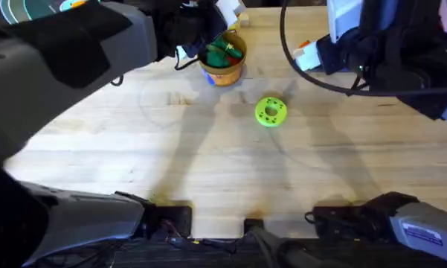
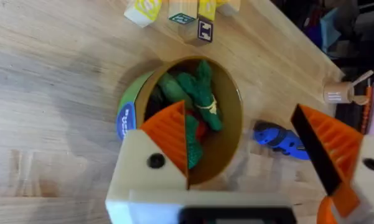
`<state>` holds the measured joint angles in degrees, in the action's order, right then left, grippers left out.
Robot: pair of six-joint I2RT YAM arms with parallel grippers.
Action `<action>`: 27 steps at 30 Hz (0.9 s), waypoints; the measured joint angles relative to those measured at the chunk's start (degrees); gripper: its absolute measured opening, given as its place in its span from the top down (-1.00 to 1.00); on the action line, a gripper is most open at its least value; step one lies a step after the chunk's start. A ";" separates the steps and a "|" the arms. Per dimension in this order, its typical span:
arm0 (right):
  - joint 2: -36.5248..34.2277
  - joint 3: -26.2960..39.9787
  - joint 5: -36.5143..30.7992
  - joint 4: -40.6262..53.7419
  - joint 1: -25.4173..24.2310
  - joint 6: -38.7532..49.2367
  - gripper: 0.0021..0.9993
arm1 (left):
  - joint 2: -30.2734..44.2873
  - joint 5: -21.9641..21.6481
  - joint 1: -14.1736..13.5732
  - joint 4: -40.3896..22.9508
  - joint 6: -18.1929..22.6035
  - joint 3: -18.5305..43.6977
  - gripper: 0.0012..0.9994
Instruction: Pick up the gripper from the table and insert it into the empty holder that is missing its gripper. Then pick up a screw, insert it into the mounting hole, and use the screwdriver to tighten it. Finally, clean up the table by picking up the vegetable and placing it into the bucket.
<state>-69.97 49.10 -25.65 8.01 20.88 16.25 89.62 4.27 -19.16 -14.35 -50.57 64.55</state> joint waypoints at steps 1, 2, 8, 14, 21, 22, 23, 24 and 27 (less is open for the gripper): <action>0.00 0.00 0.00 0.00 0.00 0.07 -0.98 | 0.00 0.00 0.00 0.00 0.00 0.00 -0.98; 0.00 0.00 0.00 0.00 0.00 0.17 -0.98 | 0.00 0.00 0.00 0.00 0.05 0.00 -0.98; 0.69 0.38 1.67 4.50 0.04 0.39 -0.98 | -1.85 0.02 0.00 -5.50 4.99 0.03 -0.98; 3.91 7.87 8.31 22.82 0.24 -2.97 -0.98 | -10.49 0.02 0.00 -20.35 17.77 2.16 -0.98; 6.49 17.82 18.37 45.94 0.22 -6.91 -0.98 | -21.87 0.00 0.00 -43.77 35.77 3.48 -0.98; 6.81 18.24 20.11 47.59 0.22 -7.14 -0.98 | -22.76 0.00 0.00 -46.42 37.42 3.48 -0.98; 7.18 18.42 21.85 48.64 0.22 -7.34 -0.98 | -23.73 -0.02 0.00 -49.15 39.13 3.48 -0.98; 7.61 18.49 23.64 49.40 0.22 -7.50 -0.98 | -24.60 -0.02 0.00 -51.40 40.58 3.48 -0.98; 8.65 18.58 27.73 51.10 0.22 -7.76 -0.98 | -26.59 -0.04 0.00 -55.62 43.29 3.48 -0.98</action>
<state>-61.32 67.68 2.08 59.11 21.10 8.49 63.03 4.23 -19.16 -69.97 -7.27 68.03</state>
